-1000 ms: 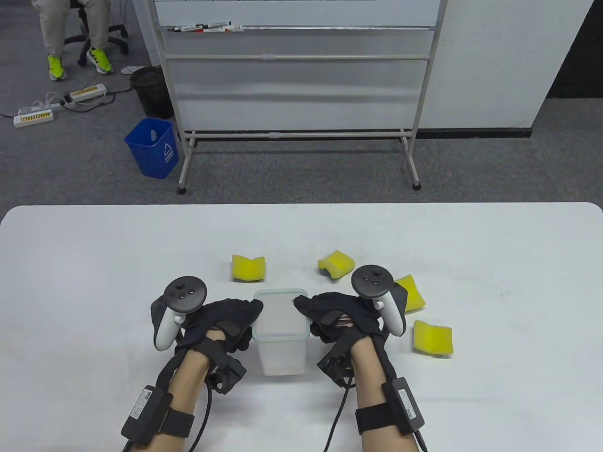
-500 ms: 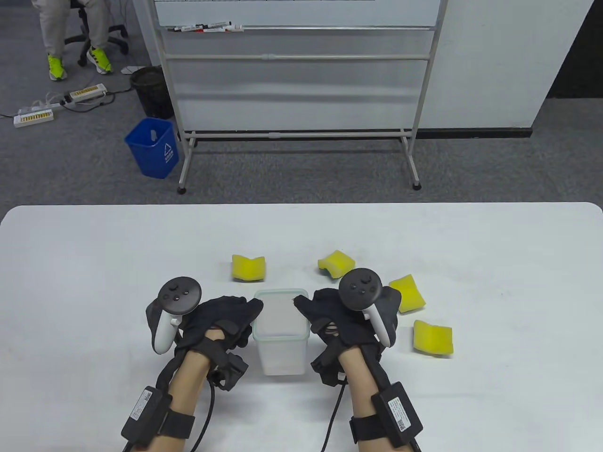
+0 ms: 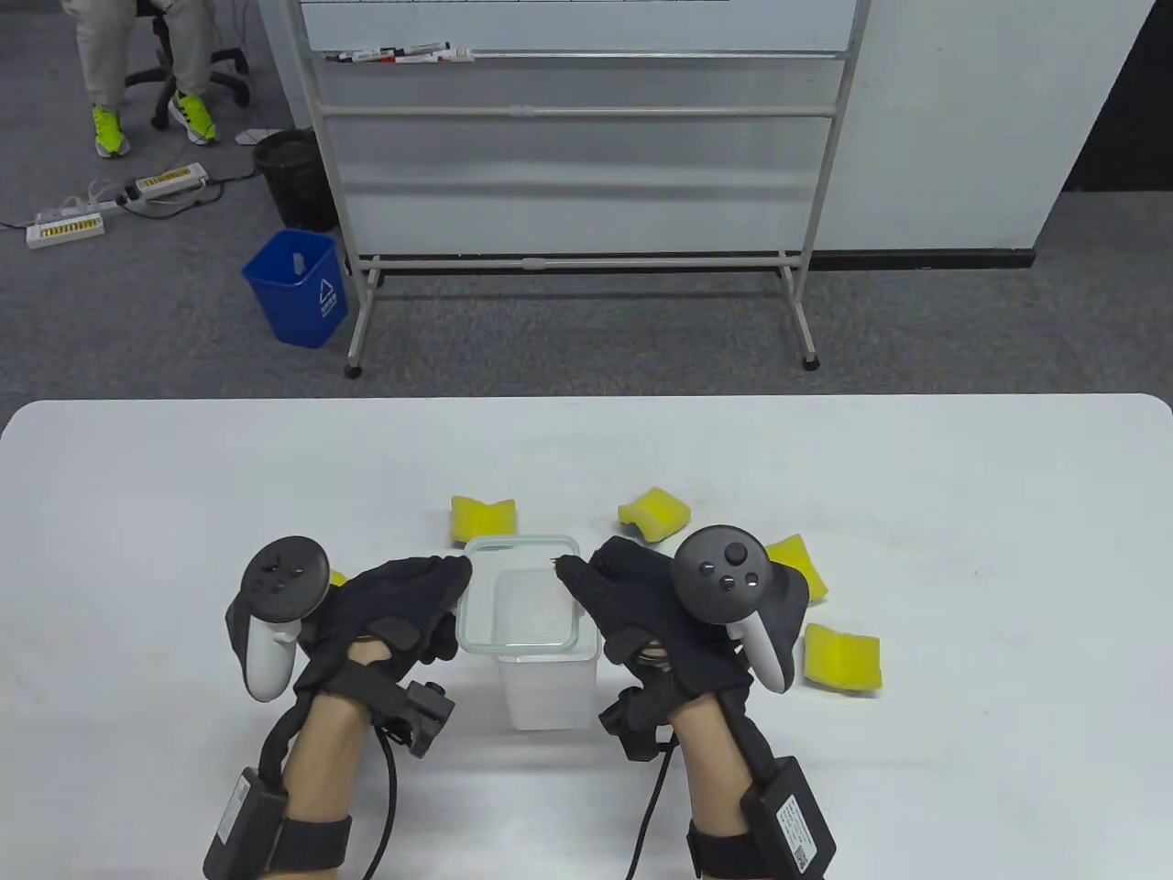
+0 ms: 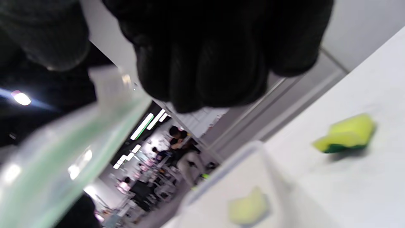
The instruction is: Squeeze sponges into plastic airtight container
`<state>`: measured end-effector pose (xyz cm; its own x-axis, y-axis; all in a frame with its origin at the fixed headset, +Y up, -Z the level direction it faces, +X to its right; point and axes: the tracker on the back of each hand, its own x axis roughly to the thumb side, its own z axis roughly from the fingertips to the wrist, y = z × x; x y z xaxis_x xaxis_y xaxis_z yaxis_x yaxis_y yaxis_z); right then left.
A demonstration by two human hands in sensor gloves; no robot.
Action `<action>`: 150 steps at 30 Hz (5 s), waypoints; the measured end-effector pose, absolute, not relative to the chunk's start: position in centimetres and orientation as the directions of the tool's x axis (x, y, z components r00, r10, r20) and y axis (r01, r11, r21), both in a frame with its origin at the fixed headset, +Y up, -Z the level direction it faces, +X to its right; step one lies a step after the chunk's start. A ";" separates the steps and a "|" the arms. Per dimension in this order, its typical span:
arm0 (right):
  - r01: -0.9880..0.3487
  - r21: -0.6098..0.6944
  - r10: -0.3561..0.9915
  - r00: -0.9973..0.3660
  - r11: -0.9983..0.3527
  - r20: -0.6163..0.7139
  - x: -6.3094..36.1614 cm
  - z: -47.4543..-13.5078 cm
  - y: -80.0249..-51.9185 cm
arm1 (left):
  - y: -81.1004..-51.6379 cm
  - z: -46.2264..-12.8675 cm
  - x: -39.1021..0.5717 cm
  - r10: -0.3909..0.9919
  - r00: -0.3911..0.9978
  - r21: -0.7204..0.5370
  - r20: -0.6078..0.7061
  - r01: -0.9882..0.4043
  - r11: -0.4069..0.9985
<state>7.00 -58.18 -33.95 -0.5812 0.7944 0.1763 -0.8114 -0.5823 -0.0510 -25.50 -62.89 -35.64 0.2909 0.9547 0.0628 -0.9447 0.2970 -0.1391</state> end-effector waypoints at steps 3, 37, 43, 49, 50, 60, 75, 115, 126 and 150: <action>-0.847 -0.080 0.824 -0.529 -0.525 0.201 7.8 -33.6 -57.7 | -63.7 -35.1 -29.0 0.982 0.182 -0.143 0.056 -0.972 0.189; -0.850 -0.121 0.840 -0.525 -0.512 0.135 9.9 -35.0 -59.3 | -69.5 -36.2 -30.2 -0.047 0.920 -0.118 -0.389 0.000 0.993; -0.855 -0.114 0.843 -0.518 -0.506 0.144 9.9 -35.1 -59.3 | -70.2 -38.8 -27.2 0.097 0.981 -0.200 -0.167 -0.130 0.971; -0.862 -0.100 0.851 -0.506 -0.496 0.139 10.0 -35.2 -59.5 | -73.1 -42.5 -27.6 0.089 0.966 -0.402 -0.242 -0.183 0.897; -0.863 -0.098 0.852 -0.505 -0.495 0.138 10.1 -35.2 -59.5 | -73.3 -42.7 -27.7 0.089 0.965 -0.407 -0.247 -0.187 0.894; -0.871 -0.099 0.859 -0.491 -0.481 0.144 10.3 -35.1 -59.4 | -72.6 -42.2 -29.2 0.235 0.925 -0.233 -0.298 -0.310 0.922; -0.901 -0.119 0.849 -0.433 -0.417 0.302 6.8 -34.1 -58.8 | -58.9 -35.3 -22.9 0.855 0.368 -0.073 0.367 -0.904 0.421; -0.816 -0.056 0.745 -0.551 -0.576 0.377 3.3 -33.3 -58.1 | -60.2 -34.7 -19.8 0.791 0.416 -0.003 0.448 -0.884 0.467; -0.793 -0.231 0.697 -0.607 -0.564 0.382 3.3 -33.4 -58.8 | -60.9 -35.3 -20.5 0.738 0.563 0.039 0.371 -0.804 0.594; -0.520 -0.172 0.470 -0.843 -0.837 0.262 1.3 -35.3 -62.0 | -66.0 -38.8 -26.8 0.671 0.741 0.112 0.007 -0.668 0.736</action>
